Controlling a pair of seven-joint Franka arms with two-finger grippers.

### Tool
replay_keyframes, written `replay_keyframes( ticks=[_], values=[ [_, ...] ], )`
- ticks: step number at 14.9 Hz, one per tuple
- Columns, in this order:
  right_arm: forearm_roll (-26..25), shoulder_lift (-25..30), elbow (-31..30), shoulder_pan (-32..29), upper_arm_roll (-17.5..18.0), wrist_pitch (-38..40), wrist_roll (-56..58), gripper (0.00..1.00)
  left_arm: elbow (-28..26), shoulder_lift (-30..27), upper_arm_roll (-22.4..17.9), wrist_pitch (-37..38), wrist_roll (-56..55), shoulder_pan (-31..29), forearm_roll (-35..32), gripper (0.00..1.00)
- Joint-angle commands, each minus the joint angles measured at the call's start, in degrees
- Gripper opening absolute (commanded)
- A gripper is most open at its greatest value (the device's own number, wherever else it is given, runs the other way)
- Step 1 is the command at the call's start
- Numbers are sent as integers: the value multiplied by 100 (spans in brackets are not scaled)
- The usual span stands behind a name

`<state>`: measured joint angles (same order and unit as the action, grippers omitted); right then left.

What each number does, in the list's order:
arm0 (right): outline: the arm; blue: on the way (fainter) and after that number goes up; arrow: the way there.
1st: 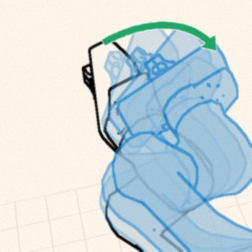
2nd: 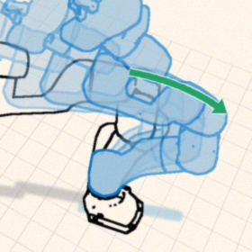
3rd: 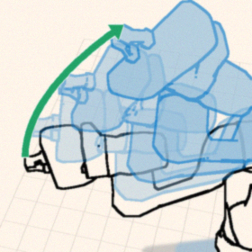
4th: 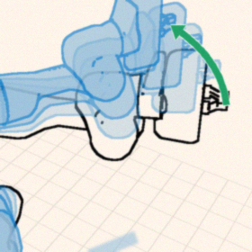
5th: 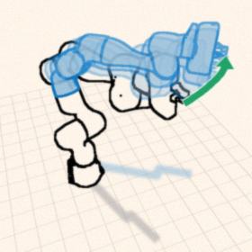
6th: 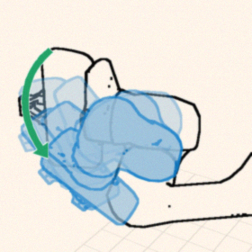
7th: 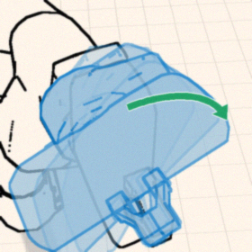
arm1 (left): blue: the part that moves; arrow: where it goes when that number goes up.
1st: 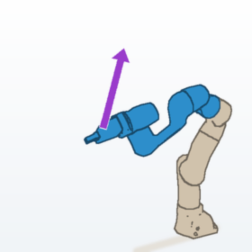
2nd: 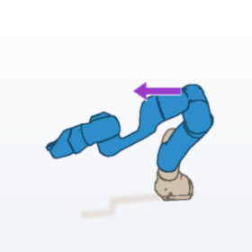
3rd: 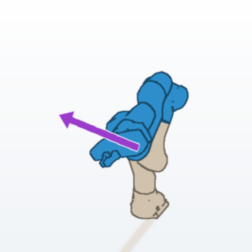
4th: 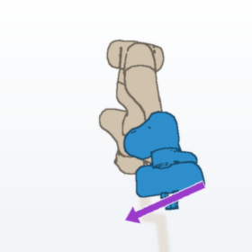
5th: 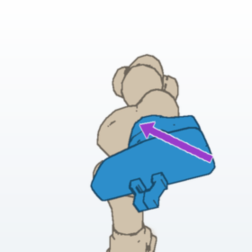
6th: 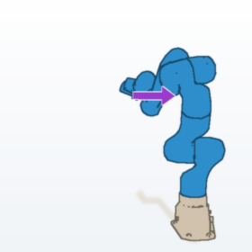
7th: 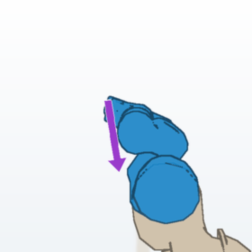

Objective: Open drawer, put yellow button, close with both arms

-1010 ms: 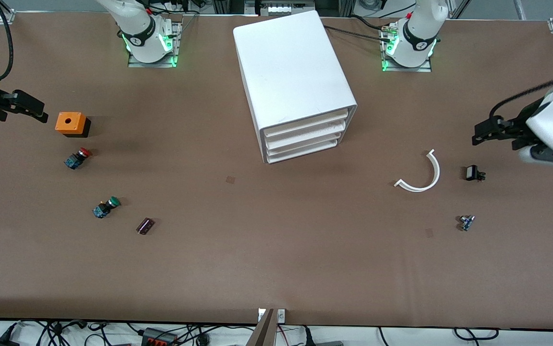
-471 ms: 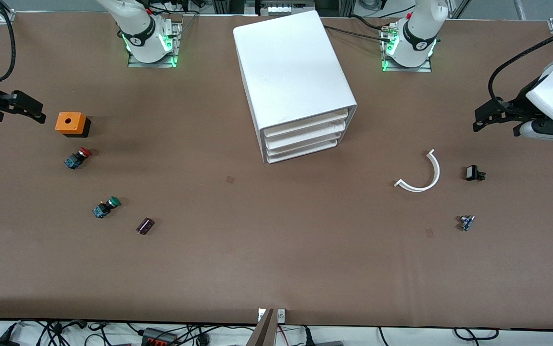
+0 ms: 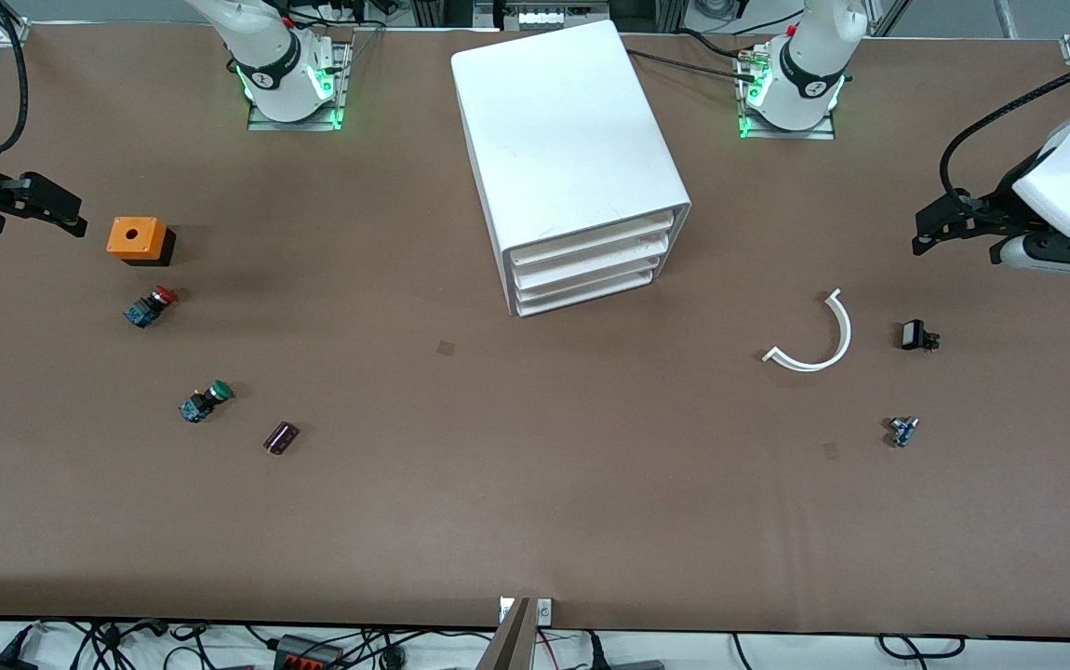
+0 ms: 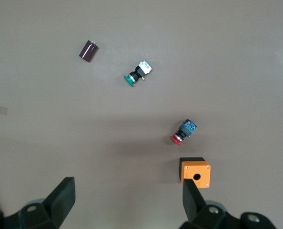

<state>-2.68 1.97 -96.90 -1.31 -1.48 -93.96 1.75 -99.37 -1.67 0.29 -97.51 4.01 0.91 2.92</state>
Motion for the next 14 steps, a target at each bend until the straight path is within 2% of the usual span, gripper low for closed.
replay_keyframes(
  ticks=[1,14],
  values=[
    [-30,207,-197,-18,51,-35,80,100,49,-35,-3,56,73,41,-107,100],
    [-39,181,-189,52,51,-44,80,100,181,-26,-73,267,82,23,-99,100]
  ],
)
